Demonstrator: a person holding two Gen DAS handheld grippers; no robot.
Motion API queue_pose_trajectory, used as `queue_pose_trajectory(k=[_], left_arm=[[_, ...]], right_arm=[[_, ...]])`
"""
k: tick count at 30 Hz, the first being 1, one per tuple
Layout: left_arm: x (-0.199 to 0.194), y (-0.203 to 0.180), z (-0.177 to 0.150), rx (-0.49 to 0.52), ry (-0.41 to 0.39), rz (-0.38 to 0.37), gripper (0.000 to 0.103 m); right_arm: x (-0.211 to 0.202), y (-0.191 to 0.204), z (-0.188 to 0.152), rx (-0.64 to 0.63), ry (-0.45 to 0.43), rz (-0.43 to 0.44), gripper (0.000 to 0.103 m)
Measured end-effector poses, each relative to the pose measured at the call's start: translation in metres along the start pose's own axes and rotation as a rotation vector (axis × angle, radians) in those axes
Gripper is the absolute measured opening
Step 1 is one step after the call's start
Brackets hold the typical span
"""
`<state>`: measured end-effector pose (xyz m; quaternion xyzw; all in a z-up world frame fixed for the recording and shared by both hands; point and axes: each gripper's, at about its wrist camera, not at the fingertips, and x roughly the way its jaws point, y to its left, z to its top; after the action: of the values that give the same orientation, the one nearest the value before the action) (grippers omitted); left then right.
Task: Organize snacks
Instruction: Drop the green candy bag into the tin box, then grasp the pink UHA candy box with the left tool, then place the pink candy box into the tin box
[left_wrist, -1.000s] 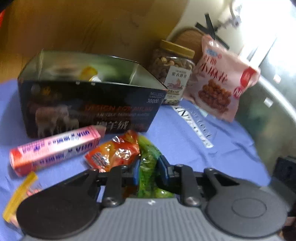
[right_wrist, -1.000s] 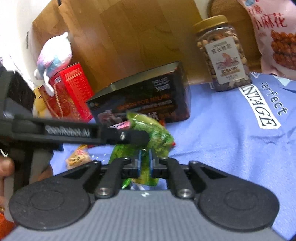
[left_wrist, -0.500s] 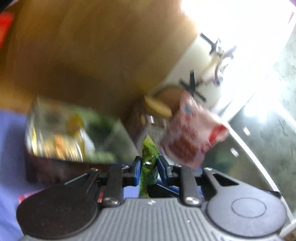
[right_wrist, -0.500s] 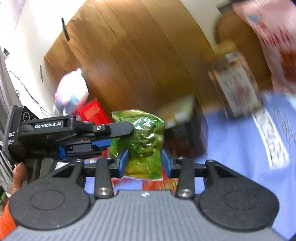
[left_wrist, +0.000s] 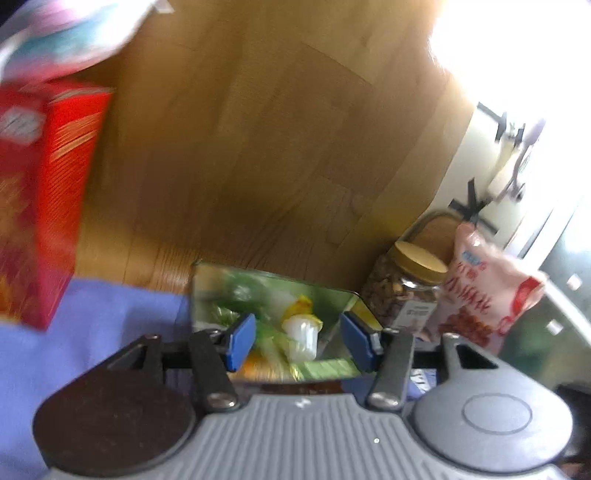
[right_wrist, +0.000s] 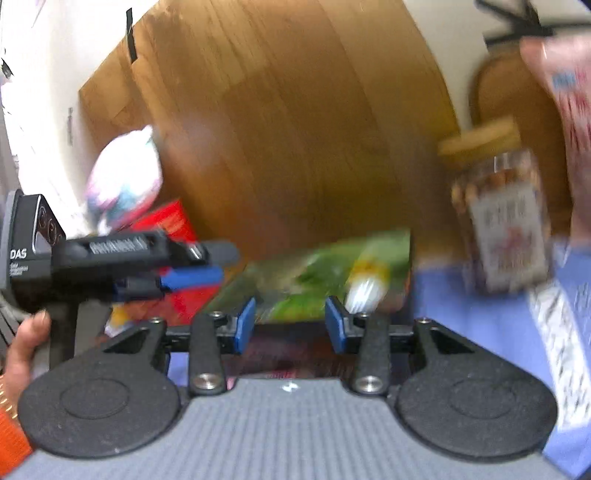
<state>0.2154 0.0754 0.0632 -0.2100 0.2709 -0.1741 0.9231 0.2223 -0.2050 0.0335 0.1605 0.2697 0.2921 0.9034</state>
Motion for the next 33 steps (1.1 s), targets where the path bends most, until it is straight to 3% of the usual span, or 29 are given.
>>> queue_pose_trajectory(k=[5, 7, 14, 16, 17, 18, 20, 24, 33], left_arm=[[-0.020, 0.030, -0.028, -0.105, 0.060, 0.063, 0.051], [-0.023, 0.039, -0.040, -0.133, 0.087, 0.094, 0.053], [-0.004, 0.052, -0.061, -0.166, 0.163, 0.111, 0.054], [0.001, 0.052, -0.062, -0.150, 0.170, 0.135, 0.050], [0.001, 0.052, -0.063, -0.152, 0.169, 0.136, 0.047], [0.000, 0.053, -0.062, -0.154, 0.169, 0.139, 0.046], [0.000, 0.054, -0.061, -0.163, 0.167, 0.134, 0.044], [-0.003, 0.050, -0.061, -0.160, 0.156, 0.140, 0.044], [-0.033, 0.027, -0.037, -0.132, 0.056, 0.055, 0.044]], right_arm=[[0.017, -0.002, -0.020, -0.048, 0.111, -0.057, 0.043], [0.026, -0.001, -0.018, -0.048, 0.140, -0.036, 0.043], [0.066, 0.027, -0.028, -0.252, 0.217, -0.068, 0.045], [0.071, 0.027, -0.030, -0.274, 0.214, -0.055, 0.055], [0.072, 0.028, -0.030, -0.272, 0.215, -0.050, 0.054], [0.073, 0.030, -0.029, -0.271, 0.217, -0.049, 0.045], [0.069, 0.032, -0.032, -0.288, 0.232, -0.026, 0.039], [0.060, 0.039, -0.038, -0.301, 0.217, -0.070, 0.025], [0.020, 0.057, -0.034, -0.257, 0.061, -0.106, 0.024]])
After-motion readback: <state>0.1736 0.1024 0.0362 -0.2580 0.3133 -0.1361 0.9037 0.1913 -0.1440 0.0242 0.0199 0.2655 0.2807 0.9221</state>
